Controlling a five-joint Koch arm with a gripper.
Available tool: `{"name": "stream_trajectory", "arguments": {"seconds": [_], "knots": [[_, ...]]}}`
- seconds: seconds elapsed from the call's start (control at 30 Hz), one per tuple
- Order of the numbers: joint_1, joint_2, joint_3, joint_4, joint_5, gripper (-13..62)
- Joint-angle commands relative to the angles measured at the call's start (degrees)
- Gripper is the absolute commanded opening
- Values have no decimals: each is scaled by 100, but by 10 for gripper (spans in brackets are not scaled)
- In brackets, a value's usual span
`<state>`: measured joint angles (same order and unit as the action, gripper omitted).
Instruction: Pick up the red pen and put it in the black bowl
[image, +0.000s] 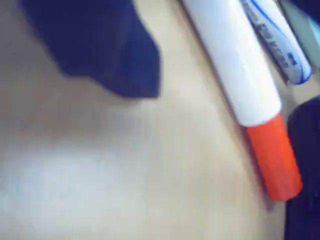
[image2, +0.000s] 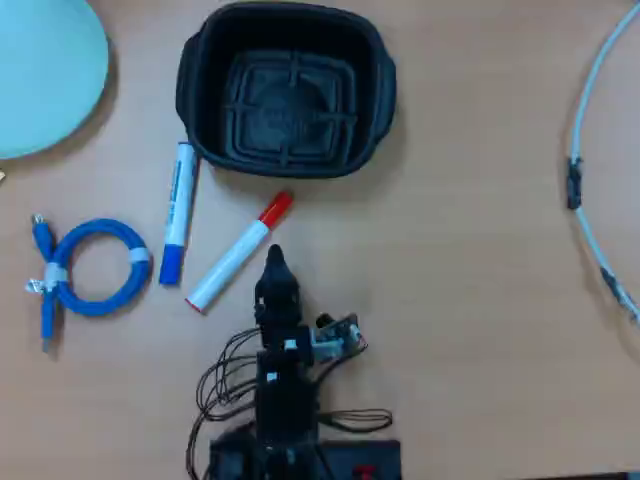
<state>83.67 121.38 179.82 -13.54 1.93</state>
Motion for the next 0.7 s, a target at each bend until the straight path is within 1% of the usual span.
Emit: {"name": "stream_trajectory", "arguments": {"seconds": [0.0,0.43,0.67], "knots": [[-703,-984,-5414,6223,-1107,464],[-729,-958,-5432,6284,-1213,464],[-1090,-932,-5607,6425,-2109,465]]}}
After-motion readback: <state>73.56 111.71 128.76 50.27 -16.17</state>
